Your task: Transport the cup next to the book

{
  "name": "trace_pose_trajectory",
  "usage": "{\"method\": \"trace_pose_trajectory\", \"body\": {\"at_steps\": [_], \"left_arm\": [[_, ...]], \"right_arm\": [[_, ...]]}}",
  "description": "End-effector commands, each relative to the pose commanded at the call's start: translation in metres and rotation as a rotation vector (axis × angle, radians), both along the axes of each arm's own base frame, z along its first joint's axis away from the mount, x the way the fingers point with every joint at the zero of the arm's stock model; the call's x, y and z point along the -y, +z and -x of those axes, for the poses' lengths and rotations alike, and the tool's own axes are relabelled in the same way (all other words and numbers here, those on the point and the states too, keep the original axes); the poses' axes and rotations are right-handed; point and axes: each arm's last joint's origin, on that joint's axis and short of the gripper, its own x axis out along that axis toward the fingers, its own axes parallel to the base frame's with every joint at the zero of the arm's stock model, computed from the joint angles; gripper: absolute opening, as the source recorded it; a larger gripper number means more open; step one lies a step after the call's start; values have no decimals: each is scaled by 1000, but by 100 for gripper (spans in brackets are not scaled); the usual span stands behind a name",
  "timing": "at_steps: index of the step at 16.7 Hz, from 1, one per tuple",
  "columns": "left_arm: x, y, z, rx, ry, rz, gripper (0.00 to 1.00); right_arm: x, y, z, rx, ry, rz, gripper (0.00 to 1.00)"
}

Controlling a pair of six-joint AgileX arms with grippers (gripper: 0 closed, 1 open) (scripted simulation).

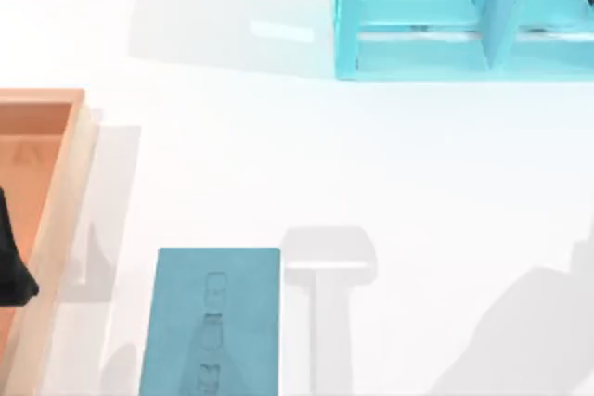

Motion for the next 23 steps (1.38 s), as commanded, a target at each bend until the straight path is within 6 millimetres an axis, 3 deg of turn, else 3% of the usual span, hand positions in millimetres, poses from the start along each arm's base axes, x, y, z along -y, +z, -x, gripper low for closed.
{"method": "trace_pose_trajectory", "body": {"at_steps": [9, 16, 23], "left_arm": [[0, 0, 0, 0, 0, 0, 100], [0, 0, 0, 0, 0, 0, 100], [0, 0, 0, 0, 0, 0, 100]], "right_arm": [[0, 2, 0, 2, 1, 1, 0], [0, 49, 0, 1, 2, 0, 0], [-6, 48, -5, -9, -5, -4, 0]]}}
